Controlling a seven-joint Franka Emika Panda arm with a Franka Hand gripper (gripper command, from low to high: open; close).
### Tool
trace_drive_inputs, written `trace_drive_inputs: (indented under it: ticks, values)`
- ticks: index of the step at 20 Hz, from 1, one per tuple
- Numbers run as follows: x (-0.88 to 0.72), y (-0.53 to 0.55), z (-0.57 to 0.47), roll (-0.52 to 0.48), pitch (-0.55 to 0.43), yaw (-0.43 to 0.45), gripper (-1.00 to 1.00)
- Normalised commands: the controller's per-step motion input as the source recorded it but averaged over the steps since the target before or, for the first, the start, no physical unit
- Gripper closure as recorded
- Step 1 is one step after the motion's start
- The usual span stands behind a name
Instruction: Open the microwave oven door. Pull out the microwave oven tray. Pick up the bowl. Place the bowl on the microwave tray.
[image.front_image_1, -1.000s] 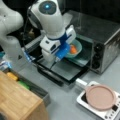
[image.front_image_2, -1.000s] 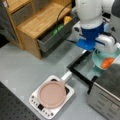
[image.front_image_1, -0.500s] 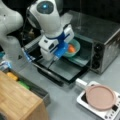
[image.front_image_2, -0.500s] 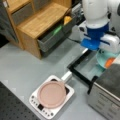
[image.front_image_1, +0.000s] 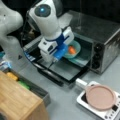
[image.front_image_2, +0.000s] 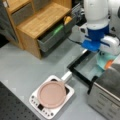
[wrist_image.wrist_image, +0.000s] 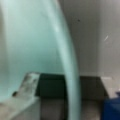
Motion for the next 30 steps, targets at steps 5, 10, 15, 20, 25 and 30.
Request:
trace_drive_inputs:
  ticks: [5, 10, 15, 20, 25, 30]
  values:
    - [-0.18, 0.11, -0.13, 0.121, -0.193, -0.113, -1.0]
    - [-0.19, 0.07, -0.16, 0.113, -0.204, -0.096, -1.0]
    - [-0.21, 0.05, -0.12, 0.125, -0.18, -0.071, -1.0]
    - [-0.22, 0.02, -0.03, 0.162, -0.121, -0.053, -1.0]
    - [-0.17, -0.06, 0.13, 0.175, -0.016, -0.01, -1.0]
    - [-0.01, -0.19, 0.2, 0.076, 0.124, 0.1, -1.0]
